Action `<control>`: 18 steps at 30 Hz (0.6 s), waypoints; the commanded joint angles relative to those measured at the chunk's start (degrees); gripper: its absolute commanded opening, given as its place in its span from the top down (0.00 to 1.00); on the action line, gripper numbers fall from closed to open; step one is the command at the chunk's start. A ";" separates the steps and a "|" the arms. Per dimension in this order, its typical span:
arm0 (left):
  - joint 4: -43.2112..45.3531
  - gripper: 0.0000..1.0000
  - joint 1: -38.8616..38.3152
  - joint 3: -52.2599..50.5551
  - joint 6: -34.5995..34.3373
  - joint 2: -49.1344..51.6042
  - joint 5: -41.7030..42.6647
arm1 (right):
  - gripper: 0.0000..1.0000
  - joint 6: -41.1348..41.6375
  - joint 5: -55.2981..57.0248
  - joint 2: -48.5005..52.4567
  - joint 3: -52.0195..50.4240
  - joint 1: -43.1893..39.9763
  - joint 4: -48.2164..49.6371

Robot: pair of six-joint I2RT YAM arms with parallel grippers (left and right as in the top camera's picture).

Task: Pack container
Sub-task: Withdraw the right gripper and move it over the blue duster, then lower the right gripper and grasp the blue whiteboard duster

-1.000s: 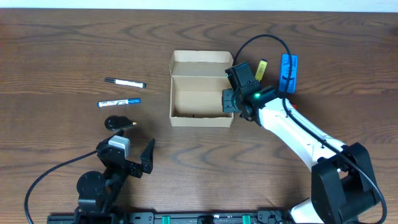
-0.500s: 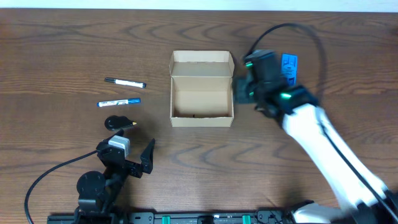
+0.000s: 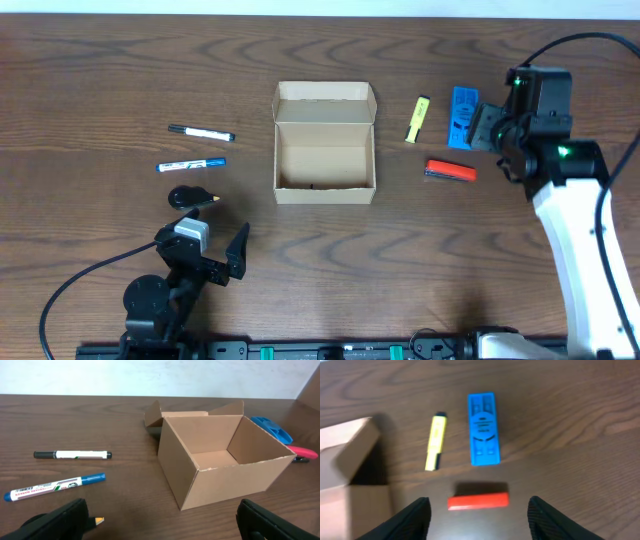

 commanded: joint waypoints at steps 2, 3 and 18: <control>-0.37 0.05 0.35 -1.40 0.85 -0.37 0.20 | 0.30 -1.51 0.52 6.69 -0.55 -1.79 2.86; -0.37 0.05 0.35 -1.40 0.85 -0.37 0.20 | 0.28 -1.51 0.52 8.44 -0.55 -2.21 4.07; -0.37 0.05 0.35 -1.40 0.85 -0.37 0.20 | 0.16 -2.38 0.04 26.71 -0.55 -4.83 18.80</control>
